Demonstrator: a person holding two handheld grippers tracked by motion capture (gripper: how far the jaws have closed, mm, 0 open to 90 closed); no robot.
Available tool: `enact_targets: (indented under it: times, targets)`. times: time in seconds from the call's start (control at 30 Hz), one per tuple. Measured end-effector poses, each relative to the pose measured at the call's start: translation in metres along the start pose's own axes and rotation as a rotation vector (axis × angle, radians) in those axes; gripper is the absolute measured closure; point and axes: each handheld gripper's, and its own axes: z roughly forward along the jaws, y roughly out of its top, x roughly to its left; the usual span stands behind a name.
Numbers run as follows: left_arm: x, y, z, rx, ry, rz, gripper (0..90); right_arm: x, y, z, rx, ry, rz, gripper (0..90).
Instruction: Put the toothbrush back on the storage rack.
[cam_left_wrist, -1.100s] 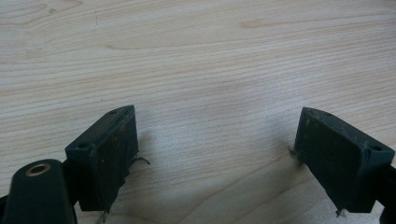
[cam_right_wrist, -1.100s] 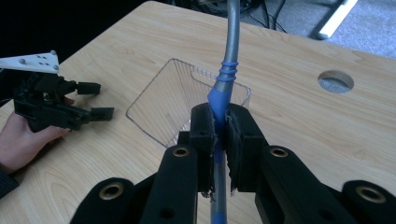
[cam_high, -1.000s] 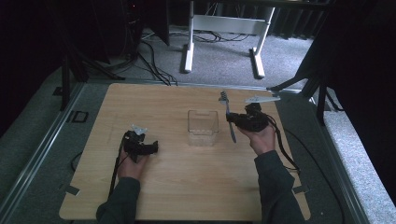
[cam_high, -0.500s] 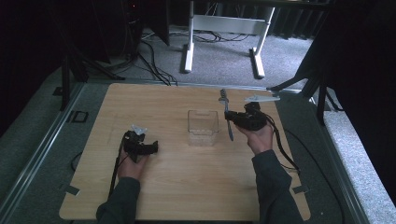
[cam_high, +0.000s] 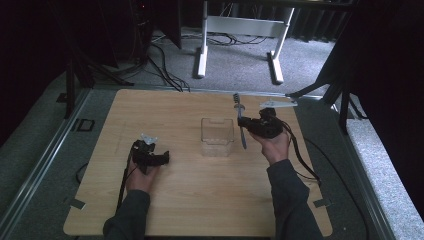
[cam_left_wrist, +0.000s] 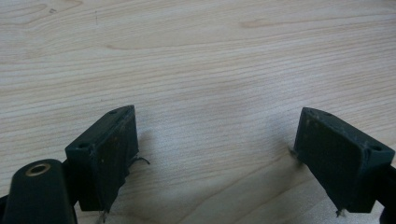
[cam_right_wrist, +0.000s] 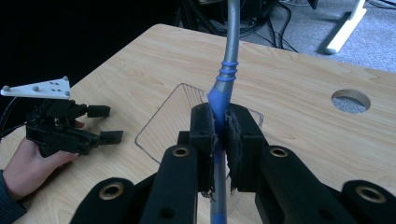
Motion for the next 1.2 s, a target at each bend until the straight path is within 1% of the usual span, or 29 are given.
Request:
enact_targets:
  times: [0.17, 0.3, 0.6, 0.67, 0.8, 0.97, 1.2]
  targets:
    - [0.0, 0.0, 0.0, 0.0, 0.0, 0.0, 14.0, 0.0001, 0.0005, 0.0019, -0.011, 0.009, 0.008, 81.3]
    - [0.0001, 0.0001, -0.0001, 0.001, 0.0, 0.002, 14.0, 0.0014, 0.002, 0.0037, -0.032, 0.017, 0.016, 81.3]
    - [0.0001, 0.0, -0.0001, 0.001, 0.0, 0.001, 14.0, 0.0051, 0.0064, 0.0069, -0.053, 0.021, 0.01, 81.3]
    - [0.0001, 0.0, -0.0001, 0.001, 0.001, 0.001, 14.0, 0.005, 0.0069, 0.0073, -0.059, 0.032, 0.022, 81.3]
    - [0.0001, 0.0, -0.0001, 0.001, 0.001, 0.001, 14.0, 0.0047, 0.0072, 0.0083, -0.066, 0.031, 0.029, 81.3]
    - [0.0001, 0.0, -0.0001, 0.001, 0.0, 0.001, 14.0, 0.0044, 0.0081, 0.0086, -0.089, 0.042, 0.044, 81.3]
    - [0.0001, 0.0, -0.0001, 0.001, 0.0, 0.001, 14.0, 0.0042, 0.0085, 0.0097, -0.097, 0.055, 0.058, 81.3]
